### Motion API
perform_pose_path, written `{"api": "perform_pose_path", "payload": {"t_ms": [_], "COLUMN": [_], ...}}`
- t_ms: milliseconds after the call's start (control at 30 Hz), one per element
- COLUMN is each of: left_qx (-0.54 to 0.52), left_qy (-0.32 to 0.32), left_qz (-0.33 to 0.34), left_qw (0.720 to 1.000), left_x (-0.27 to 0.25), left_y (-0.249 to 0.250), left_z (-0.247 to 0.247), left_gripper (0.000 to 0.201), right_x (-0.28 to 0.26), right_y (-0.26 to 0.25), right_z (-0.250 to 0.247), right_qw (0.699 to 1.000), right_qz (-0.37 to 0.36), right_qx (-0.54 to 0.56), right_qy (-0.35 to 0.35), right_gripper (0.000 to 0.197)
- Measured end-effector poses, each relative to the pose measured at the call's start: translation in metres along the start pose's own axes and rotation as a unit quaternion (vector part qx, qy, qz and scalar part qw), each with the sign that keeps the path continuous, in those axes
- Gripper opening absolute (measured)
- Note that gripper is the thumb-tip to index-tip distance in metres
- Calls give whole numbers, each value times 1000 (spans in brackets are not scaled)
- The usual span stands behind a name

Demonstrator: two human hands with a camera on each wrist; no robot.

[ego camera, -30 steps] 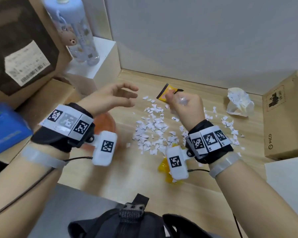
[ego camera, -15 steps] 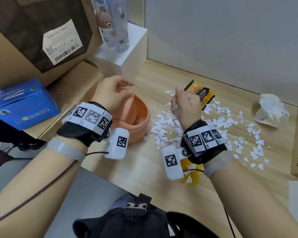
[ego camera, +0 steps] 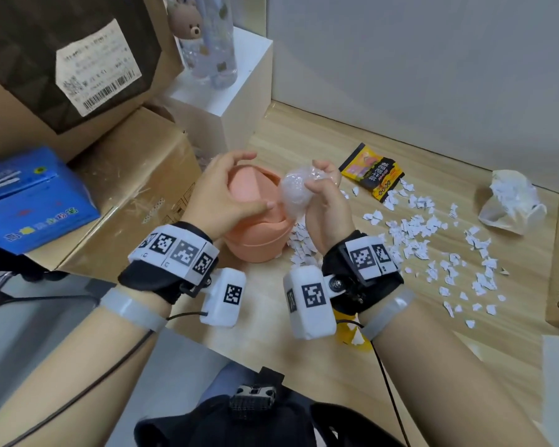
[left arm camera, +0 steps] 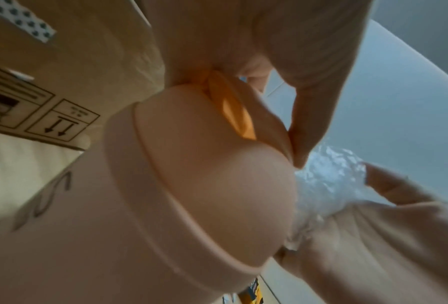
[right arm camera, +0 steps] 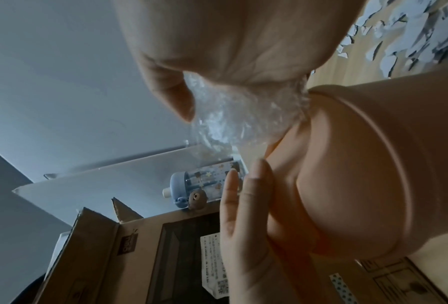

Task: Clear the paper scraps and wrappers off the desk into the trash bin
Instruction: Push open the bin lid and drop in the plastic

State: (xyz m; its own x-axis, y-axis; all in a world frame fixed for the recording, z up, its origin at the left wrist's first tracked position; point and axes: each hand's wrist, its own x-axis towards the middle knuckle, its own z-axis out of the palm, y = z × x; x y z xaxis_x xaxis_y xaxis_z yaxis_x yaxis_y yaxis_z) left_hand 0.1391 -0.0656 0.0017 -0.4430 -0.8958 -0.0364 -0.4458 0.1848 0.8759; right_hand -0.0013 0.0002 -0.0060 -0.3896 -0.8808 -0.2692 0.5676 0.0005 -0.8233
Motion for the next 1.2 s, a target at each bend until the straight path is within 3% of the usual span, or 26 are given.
{"api": "perform_pose_path", "payload": {"t_ms": [100, 200, 300, 467, 533, 633, 667, 767, 800, 867, 1000, 1033, 1100, 1166, 1200], "left_qx": [46, 55, 42, 14, 17, 12, 8, 0, 2, 7, -19, -21, -32, -44, -48], "left_qy": [-8, -18, -10, -9, -8, -1, 1, 1, 5, 29, 31, 32, 38, 39, 39], "left_qz": [44, 73, 68, 77, 82, 96, 101, 103, 99, 80, 30, 30, 32, 24, 18], "left_qw": [998, 996, 997, 997, 997, 995, 995, 995, 995, 996, 999, 999, 998, 998, 998], "left_x": [9, 15, 17, 15, 15, 15, 14, 13, 13, 13, 10, 9, 11, 12, 13], "left_y": [-1, -3, -7, -11, -12, -12, -11, -8, -9, -12, -17, -17, -17, -18, -18], "left_z": [-7, -10, -12, -12, -11, -9, -8, -6, -6, -7, -8, -7, -7, -6, -5], "left_gripper": [65, 63, 62, 62, 62, 60, 58, 56, 57, 61, 65, 64, 62, 59, 58], "right_x": [5, 9, 12, 15, 15, 14, 13, 10, 11, 16, 19, 17, 10, 6, 4], "right_y": [-1, 1, 6, 12, 12, 13, 14, 22, 25, 28, 28, 28, 27, 20, 17], "right_z": [4, 9, 10, -2, -5, -8, -7, -5, -4, 1, 7, 8, 10, 9, 8], "right_qw": [999, 990, 947, 823, 735, 613, 583, 531, 526, 531, 581, 596, 608, 607, 609], "right_qz": [-16, -29, -93, -269, -321, -380, -370, -224, -192, -149, -115, -145, -274, -326, -289], "right_qx": [-45, -138, -305, -499, -596, -690, -718, -799, -807, -809, -792, -782, -744, -724, -735], "right_qy": [20, -22, -38, -43, -35, -62, -82, -172, -190, -201, -146, -109, -34, -34, -70], "right_gripper": [34, 37, 27, 16, 19, 3, 6, 54, 62, 59, 47, 34, 7, 8, 21]}}
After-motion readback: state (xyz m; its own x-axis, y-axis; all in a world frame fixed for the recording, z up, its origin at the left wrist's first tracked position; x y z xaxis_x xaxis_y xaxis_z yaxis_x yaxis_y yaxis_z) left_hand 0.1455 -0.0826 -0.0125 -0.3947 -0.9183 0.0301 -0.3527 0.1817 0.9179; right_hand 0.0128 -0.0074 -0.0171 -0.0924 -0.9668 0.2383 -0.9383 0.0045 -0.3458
